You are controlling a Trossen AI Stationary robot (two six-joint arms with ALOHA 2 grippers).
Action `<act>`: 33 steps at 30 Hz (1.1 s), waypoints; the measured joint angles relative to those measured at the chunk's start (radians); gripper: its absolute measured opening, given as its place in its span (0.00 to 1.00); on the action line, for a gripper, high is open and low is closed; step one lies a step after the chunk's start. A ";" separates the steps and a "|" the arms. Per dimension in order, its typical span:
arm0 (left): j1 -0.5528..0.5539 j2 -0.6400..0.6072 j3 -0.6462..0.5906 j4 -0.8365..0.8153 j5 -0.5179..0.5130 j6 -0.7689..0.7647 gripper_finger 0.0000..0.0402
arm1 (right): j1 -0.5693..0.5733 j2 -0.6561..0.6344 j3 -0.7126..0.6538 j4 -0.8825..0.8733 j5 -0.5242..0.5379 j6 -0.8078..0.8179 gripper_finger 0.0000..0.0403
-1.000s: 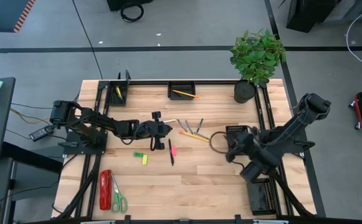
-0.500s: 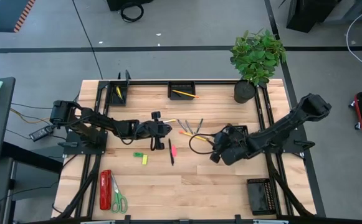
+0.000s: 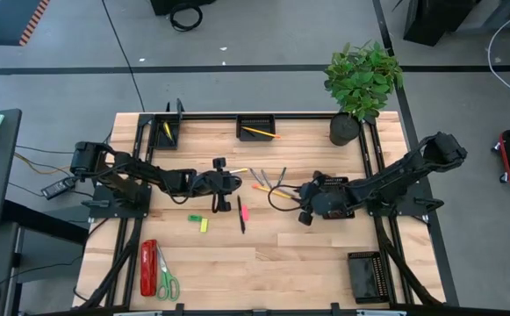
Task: Sort crayons/erasers/pens/pencils in bins
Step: Put the yellow pencil into the top right black bin
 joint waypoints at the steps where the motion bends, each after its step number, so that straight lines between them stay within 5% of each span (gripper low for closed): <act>1: 0.000 0.000 0.000 0.000 0.000 -0.003 0.03 | -0.003 0.000 -0.005 0.035 -0.002 -0.019 0.33; 7: 0.000 0.000 0.000 0.002 0.000 -0.016 0.05 | -0.044 0.037 -0.004 0.105 -0.066 -0.113 0.33; 22: 0.000 0.000 0.000 -0.028 0.000 -0.047 0.04 | -0.162 0.357 0.167 0.187 -0.200 -0.277 0.33; 33: 0.000 0.000 0.000 -0.081 0.000 -0.095 0.04 | -0.239 0.370 0.170 0.200 -0.310 -0.254 0.30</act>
